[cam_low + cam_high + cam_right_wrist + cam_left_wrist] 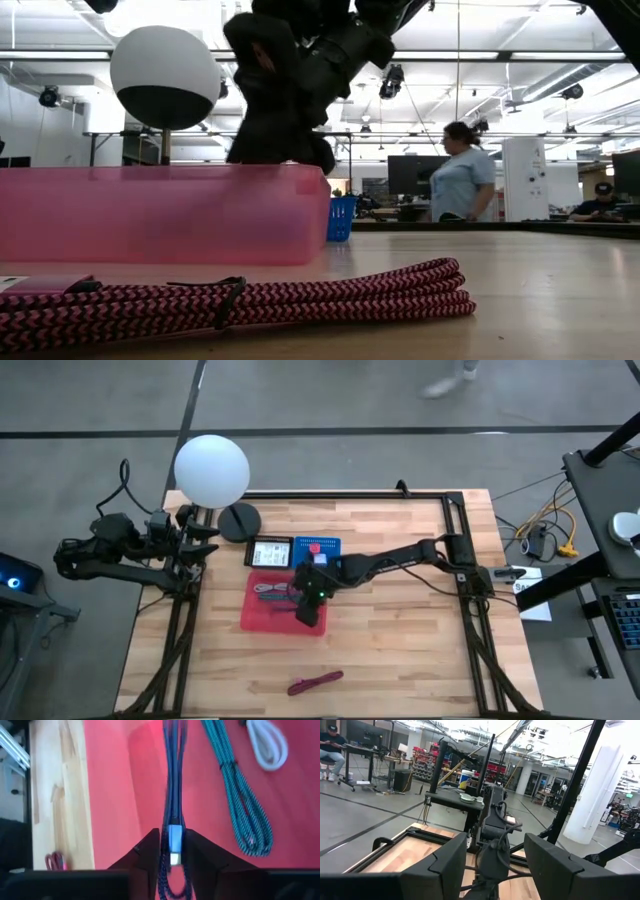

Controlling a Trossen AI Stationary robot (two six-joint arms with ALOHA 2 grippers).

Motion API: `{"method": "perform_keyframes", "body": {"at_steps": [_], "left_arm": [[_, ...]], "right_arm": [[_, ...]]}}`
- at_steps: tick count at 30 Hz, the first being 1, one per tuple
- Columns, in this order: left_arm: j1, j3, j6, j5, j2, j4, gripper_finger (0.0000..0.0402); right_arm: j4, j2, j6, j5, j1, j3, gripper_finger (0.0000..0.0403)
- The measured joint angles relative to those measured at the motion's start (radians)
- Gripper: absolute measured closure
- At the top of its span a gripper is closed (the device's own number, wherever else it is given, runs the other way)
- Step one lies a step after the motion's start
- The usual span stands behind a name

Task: Pick and place items into bin
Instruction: Put the black purple charger cable into the pink bin, then put the black red charger cable into the pink bin

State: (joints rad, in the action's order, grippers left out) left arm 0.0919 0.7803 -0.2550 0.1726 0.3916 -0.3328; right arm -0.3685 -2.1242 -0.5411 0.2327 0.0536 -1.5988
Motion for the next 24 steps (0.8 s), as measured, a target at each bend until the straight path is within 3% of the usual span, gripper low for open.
{"method": "perform_keyframes", "body": {"at_steps": [8, 15, 24], "left_arm": [[0.000, 0.000, 0.000, 0.000, 0.000, 0.000, 0.0219], [0.000, 0.000, 0.000, 0.000, 0.000, 0.000, 0.0219], [0.000, 0.000, 0.000, 0.000, 0.000, -0.001, 0.0219]], "right_arm": [[-0.004, 0.001, -0.001, -0.004, 0.000, -0.048, 0.0277], [-0.101, 0.002, -0.065, 0.053, 0.009, -0.185, 0.0275], [-0.176, 0.002, 0.198, 0.057, 0.150, -0.402, 0.0287]]}}
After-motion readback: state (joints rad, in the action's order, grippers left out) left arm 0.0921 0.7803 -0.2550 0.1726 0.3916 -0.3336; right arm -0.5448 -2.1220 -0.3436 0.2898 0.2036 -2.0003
